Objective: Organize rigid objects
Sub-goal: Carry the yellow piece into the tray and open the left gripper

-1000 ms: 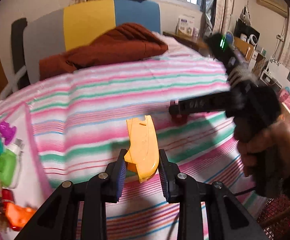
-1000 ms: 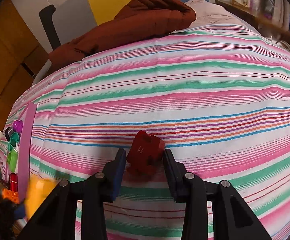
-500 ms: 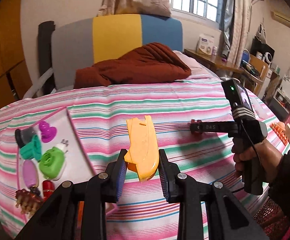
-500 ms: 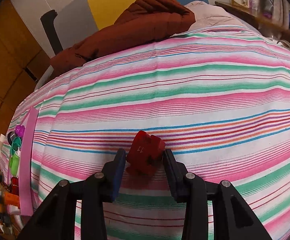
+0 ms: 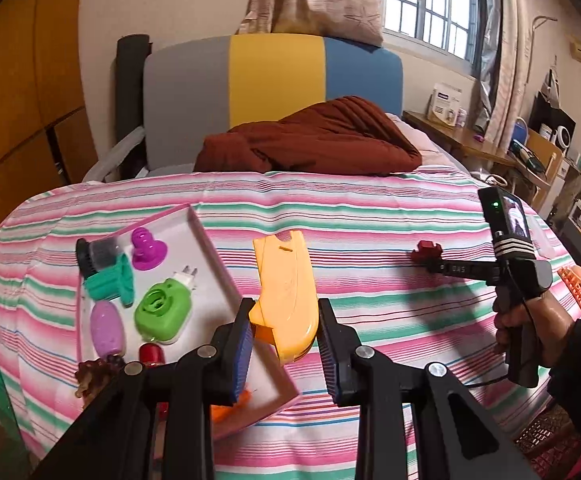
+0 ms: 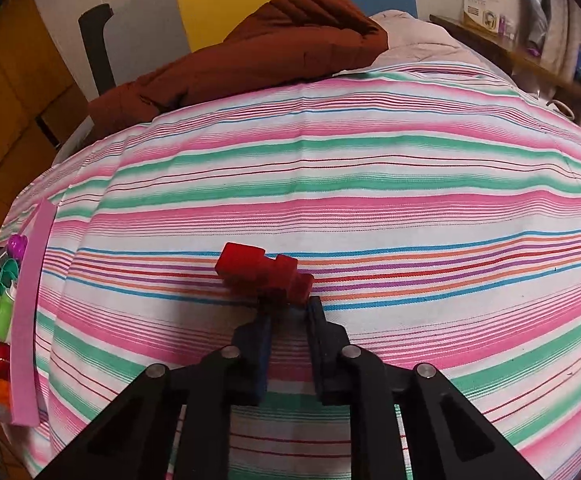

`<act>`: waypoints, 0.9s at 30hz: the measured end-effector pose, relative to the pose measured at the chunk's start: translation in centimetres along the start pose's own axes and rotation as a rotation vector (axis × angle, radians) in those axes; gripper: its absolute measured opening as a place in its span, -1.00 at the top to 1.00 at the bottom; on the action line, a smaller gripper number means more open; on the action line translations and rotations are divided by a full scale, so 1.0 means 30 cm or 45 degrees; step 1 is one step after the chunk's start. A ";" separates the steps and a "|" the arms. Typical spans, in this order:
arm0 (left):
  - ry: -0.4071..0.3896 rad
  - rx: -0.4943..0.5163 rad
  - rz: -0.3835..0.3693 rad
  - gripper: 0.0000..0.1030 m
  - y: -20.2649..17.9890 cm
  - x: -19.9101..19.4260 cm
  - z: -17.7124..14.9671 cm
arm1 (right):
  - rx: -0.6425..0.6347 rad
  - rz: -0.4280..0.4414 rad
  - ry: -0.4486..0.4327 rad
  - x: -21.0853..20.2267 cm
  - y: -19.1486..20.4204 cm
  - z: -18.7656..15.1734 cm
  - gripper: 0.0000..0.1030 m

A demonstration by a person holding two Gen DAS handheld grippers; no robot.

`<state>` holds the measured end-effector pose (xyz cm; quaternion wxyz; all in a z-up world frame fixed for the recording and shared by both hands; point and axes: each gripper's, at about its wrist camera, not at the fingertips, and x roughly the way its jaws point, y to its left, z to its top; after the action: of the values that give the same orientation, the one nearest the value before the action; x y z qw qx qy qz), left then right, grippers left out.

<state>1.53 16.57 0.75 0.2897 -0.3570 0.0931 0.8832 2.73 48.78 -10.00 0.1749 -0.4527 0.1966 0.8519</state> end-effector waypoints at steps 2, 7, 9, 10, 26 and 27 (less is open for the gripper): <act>0.001 -0.007 0.007 0.43 0.012 -0.002 -0.005 | 0.009 0.014 0.004 -0.001 -0.004 0.001 0.62; 0.003 -0.035 0.010 0.43 0.042 -0.009 -0.019 | 0.045 0.136 0.009 -0.004 -0.005 0.009 -0.17; 0.004 -0.041 0.007 0.43 0.049 -0.012 -0.025 | 0.010 0.115 -0.003 -0.008 0.014 0.007 -0.44; 0.004 -0.045 0.004 0.43 0.053 -0.013 -0.027 | -0.005 0.089 -0.006 -0.009 0.022 0.006 -0.45; 0.011 -0.048 0.021 0.43 0.071 -0.015 -0.030 | -0.023 0.030 -0.094 0.011 0.030 0.042 -0.16; 0.011 -0.048 0.033 0.43 0.073 -0.016 -0.028 | -0.057 0.020 -0.079 0.019 0.042 0.040 0.07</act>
<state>1.04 14.26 0.37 0.2709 -0.3650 0.0823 0.8869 0.98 48.35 -9.64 0.1641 -0.4282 0.1753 0.8712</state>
